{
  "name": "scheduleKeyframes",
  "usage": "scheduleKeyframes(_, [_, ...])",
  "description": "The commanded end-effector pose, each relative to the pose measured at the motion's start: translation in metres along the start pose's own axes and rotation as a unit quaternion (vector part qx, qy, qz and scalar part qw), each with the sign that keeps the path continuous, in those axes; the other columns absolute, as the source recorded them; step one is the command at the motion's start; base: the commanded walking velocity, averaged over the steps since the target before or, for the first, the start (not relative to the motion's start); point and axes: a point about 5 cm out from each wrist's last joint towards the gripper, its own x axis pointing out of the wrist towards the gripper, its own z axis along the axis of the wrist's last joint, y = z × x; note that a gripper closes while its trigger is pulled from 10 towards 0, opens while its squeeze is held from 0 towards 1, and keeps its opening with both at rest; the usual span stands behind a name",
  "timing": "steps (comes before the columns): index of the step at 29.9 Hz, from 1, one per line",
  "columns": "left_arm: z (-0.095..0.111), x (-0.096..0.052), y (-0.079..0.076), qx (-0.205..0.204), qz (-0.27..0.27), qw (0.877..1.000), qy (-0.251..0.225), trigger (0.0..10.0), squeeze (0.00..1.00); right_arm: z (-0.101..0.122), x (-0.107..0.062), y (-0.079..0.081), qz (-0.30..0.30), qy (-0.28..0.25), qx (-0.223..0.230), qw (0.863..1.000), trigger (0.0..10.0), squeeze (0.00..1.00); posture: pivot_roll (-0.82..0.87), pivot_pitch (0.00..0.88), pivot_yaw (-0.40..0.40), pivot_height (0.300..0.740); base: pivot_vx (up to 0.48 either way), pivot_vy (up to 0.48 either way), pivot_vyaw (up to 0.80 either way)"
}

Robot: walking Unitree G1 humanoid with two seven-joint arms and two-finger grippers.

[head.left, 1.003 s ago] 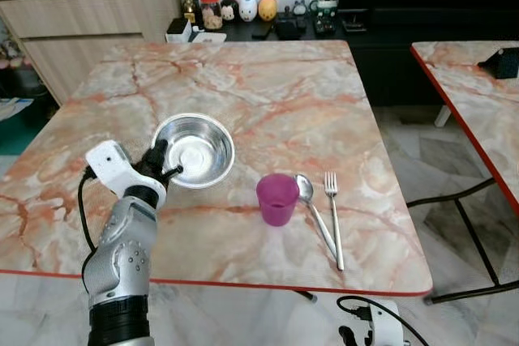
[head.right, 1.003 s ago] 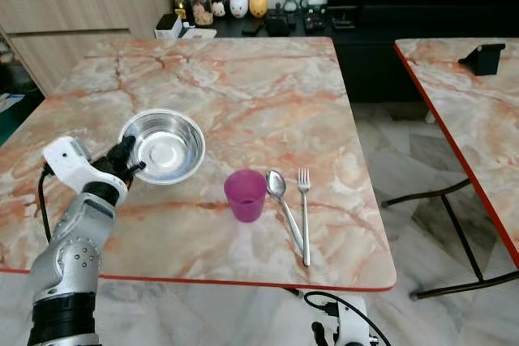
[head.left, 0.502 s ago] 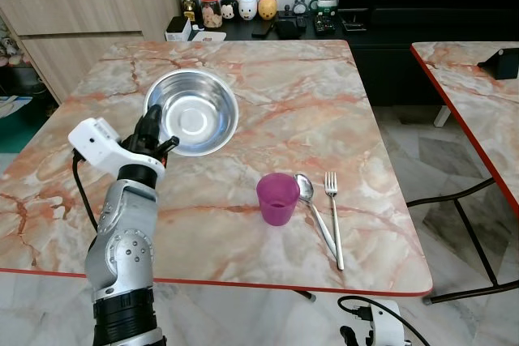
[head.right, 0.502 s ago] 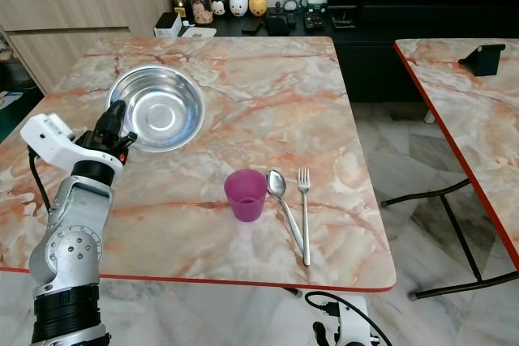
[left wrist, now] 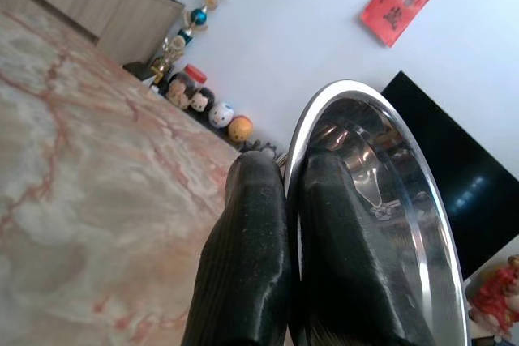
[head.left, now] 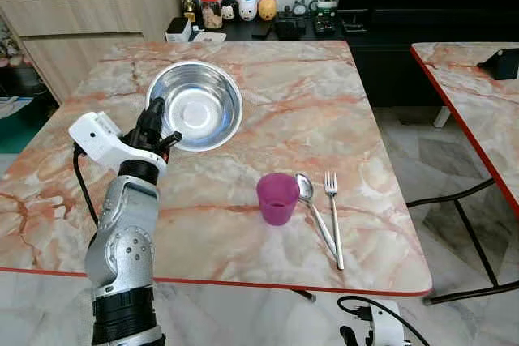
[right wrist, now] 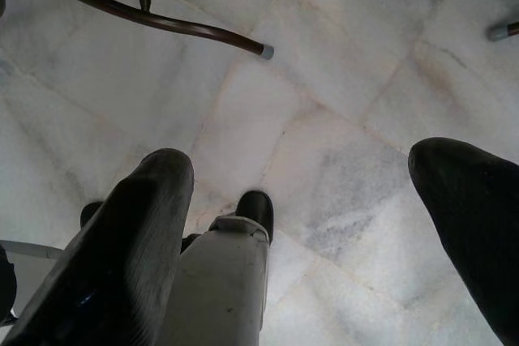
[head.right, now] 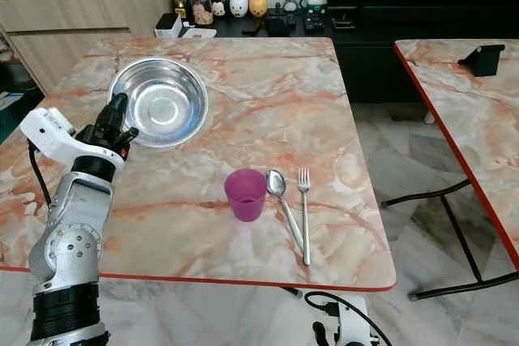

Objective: Setting the table

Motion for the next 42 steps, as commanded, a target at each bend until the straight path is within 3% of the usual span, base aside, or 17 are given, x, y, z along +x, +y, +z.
scheduleKeyframes(1, [0.0040, 0.0032, -0.0044, -0.002, -0.007, 1.000, -0.010, 10.0, 0.00, -0.0011, 0.0001, 0.0006, 0.000, 0.006, 0.003, 1.000, 10.0, 0.00, -0.05, 0.000, 0.027, 0.720, 0.000, -0.304, -0.52])
scheduleKeyframes(7, [0.0040, 0.0038, -0.0040, -0.003, -0.004, 1.000, -0.012, 10.0, 0.00, -0.0013, 0.0002, 0.0004, 0.000, 0.010, 0.001, 1.000, 10.0, 0.00, -0.05, 0.000, 0.024, 0.720, 0.000, -0.304, -0.60])
scheduleKeyframes(42, [0.0035, 0.0064, -0.0015, 0.020, 0.011, 1.000, -0.006, 10.0, 0.00, 0.0012, 0.0004, 0.0003, -0.004, 0.002, -0.013, 1.000, 10.0, 0.00, -0.05, 0.000, 0.028, 0.720, 0.000, -0.344, 0.00])
